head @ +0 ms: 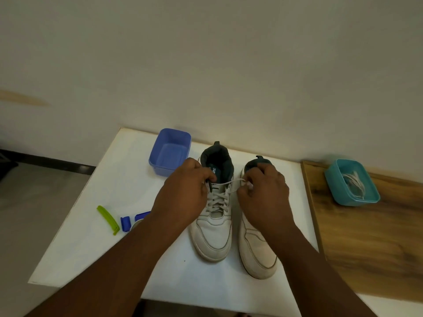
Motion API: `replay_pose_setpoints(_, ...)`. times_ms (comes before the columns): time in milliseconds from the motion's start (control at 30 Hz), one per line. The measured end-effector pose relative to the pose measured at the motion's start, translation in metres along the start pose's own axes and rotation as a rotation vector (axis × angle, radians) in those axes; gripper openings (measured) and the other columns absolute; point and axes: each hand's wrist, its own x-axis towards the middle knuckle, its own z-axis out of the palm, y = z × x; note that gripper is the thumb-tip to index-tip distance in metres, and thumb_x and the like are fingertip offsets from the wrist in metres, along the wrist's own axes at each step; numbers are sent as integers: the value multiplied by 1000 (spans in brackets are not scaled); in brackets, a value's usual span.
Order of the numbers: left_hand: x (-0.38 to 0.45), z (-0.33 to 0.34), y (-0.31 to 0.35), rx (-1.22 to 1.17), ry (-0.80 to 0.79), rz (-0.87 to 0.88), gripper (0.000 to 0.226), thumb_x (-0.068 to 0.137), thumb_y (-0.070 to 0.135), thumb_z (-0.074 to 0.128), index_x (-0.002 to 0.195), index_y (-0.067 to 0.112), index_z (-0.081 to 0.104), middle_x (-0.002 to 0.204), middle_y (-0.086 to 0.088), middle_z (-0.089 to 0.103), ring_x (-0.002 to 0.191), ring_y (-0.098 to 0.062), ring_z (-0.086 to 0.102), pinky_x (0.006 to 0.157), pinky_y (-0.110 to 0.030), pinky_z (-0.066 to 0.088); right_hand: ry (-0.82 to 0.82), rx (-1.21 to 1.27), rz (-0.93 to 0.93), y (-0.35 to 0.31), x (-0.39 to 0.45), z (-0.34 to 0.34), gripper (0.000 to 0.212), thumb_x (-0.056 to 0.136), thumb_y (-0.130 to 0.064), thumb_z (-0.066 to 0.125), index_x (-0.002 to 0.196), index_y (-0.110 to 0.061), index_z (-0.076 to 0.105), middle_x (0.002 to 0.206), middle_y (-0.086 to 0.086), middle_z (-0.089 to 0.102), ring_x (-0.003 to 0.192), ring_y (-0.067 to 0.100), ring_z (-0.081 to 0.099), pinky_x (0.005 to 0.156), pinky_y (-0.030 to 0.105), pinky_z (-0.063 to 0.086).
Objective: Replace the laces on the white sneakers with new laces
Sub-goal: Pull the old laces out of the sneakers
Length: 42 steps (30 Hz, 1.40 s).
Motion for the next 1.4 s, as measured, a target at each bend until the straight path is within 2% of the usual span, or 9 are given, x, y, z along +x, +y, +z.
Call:
replay_pose_setpoints(100, 3, 1, -1, 1, -41, -54, 35, 97, 16, 58, 131, 23, 62, 130, -1, 53, 109, -15, 59, 99, -24, 47, -62, 7, -207, -20, -5, 13, 39, 89, -28, 66, 128, -29, 64, 157, 9, 40, 152, 37, 22, 122, 58, 18)
replay_pose_setpoints(267, 2, -3, -3, -44, -35, -36, 36, 95, 7, 58, 128, 21, 64, 125, -4, 55, 105, -18, 60, 95, -24, 47, -22, 72, -204, -25, -5, 22, 11, 94, -30, 66, 100, -28, 75, 148, 5, 53, 150, 35, 27, 123, 57, 13)
replay_pose_setpoints(433, 3, 1, -8, -41, 9, -34, 33, 93, 3, 59, 115, 25, 68, 114, 1, 56, 96, -14, 60, 82, -18, 44, 199, 312, 9, -12, 4, 2, 19, 91, -32, 54, 88, -27, 73, 104, -8, 69, 104, 10, 61, 95, 43, 50)
replay_pose_setpoints(567, 3, 1, -10, -54, 45, -34, 29, 93, 2, 57, 110, 24, 68, 111, 1, 57, 90, -13, 60, 82, -22, 50, 358, 512, 279, -6, 5, -11, 17, 95, -23, 55, 81, -21, 65, 85, -8, 62, 80, 4, 59, 70, 26, 49)
replay_pose_setpoints(867, 1, 13, -6, 53, 89, 34, 26, 92, 47, 62, 112, 30, 65, 132, 2, 51, 121, -17, 46, 94, -28, 45, 395, 1778, 572, -16, 14, -33, 16, 101, -22, 45, 107, -15, 57, 71, 3, 60, 74, 21, 64, 90, 37, 57)
replay_pose_setpoints(1033, 2, 15, -7, 36, 45, 42, 27, 91, 45, 67, 112, 30, 61, 133, 5, 47, 114, -14, 52, 90, -26, 50, 584, 1325, 588, -12, 19, -49, 11, 101, -26, 54, 102, -23, 65, 75, 0, 62, 75, 13, 59, 78, 32, 53)
replay_pose_setpoints(1200, 2, 11, -4, -35, 52, 12, 20, 89, 29, 70, 106, 28, 61, 125, 6, 48, 101, -10, 57, 88, -26, 54, -69, 478, 401, 0, 9, -19, 28, 93, -52, 58, 117, -41, 65, 130, 2, 57, 117, 25, 56, 95, 47, 54)
replay_pose_setpoints(1300, 2, 9, -5, -44, 41, 12, 18, 89, 27, 70, 105, 27, 63, 124, 6, 50, 99, -10, 58, 88, -22, 52, 10, 74, 132, -8, -2, -4, 31, 97, -41, 59, 127, -39, 65, 149, 5, 46, 141, 32, 37, 114, 55, 33)
replay_pose_setpoints(1400, 3, 9, -5, -39, 31, 7, 17, 90, 28, 70, 105, 28, 63, 123, 7, 52, 98, -8, 58, 85, -17, 47, 53, 79, 13, -15, -1, -3, 29, 99, -33, 58, 125, -36, 68, 142, 3, 55, 140, 28, 42, 115, 54, 32)
